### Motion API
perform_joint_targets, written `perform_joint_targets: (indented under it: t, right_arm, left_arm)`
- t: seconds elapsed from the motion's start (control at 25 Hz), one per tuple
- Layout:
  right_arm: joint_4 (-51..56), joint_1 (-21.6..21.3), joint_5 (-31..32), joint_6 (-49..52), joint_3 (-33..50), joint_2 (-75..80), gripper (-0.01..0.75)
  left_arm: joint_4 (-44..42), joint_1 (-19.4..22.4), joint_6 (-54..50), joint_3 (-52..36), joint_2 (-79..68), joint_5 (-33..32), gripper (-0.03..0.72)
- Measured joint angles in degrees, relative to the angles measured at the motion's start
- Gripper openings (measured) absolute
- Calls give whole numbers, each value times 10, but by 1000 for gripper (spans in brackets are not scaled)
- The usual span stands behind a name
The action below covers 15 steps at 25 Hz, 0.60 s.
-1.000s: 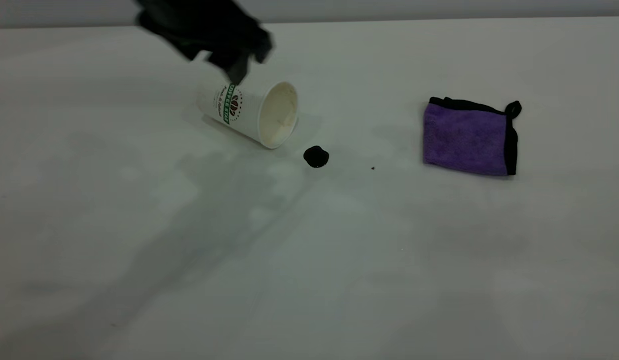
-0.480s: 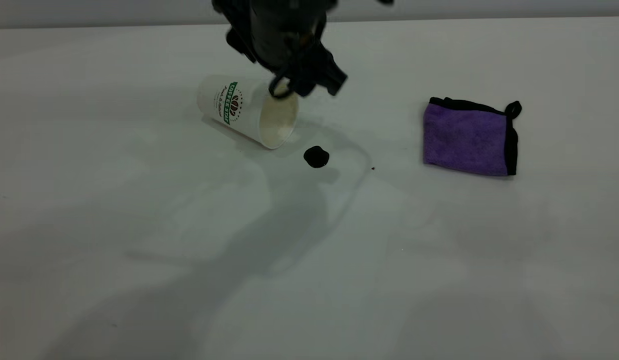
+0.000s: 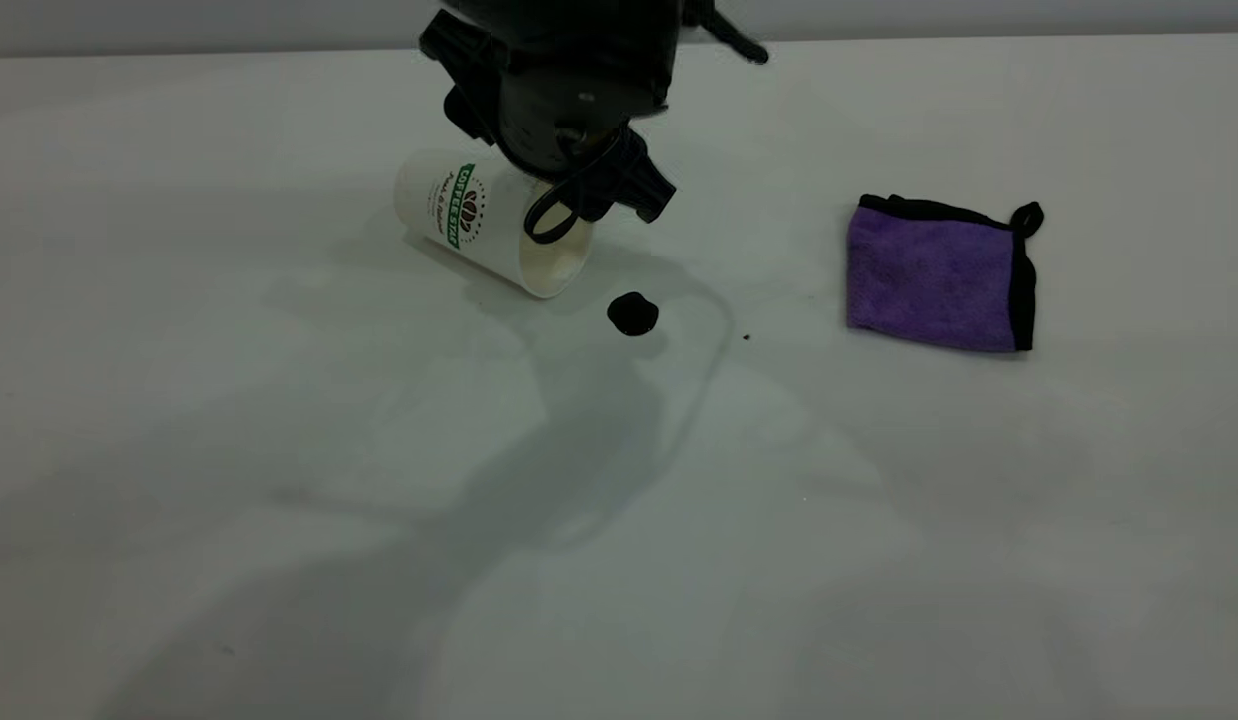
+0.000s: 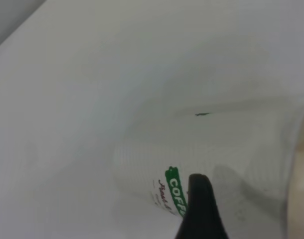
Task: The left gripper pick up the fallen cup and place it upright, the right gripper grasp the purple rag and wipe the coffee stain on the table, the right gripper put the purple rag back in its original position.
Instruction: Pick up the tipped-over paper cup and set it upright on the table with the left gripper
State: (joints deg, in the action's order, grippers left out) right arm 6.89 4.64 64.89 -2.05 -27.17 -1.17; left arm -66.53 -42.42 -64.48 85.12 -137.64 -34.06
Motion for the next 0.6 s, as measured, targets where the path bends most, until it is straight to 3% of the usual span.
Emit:
perform_joint_targets:
  t: [0.32, 0.6]
  right_arm:
    - [0, 0, 0, 0, 0, 0, 239]
    - [0, 0, 0, 0, 0, 0, 239]
  left_arm:
    - [-34, 0, -18, 0, -25, -19, 585]
    - [-50, 0, -36, 0, -40, -52, 479]
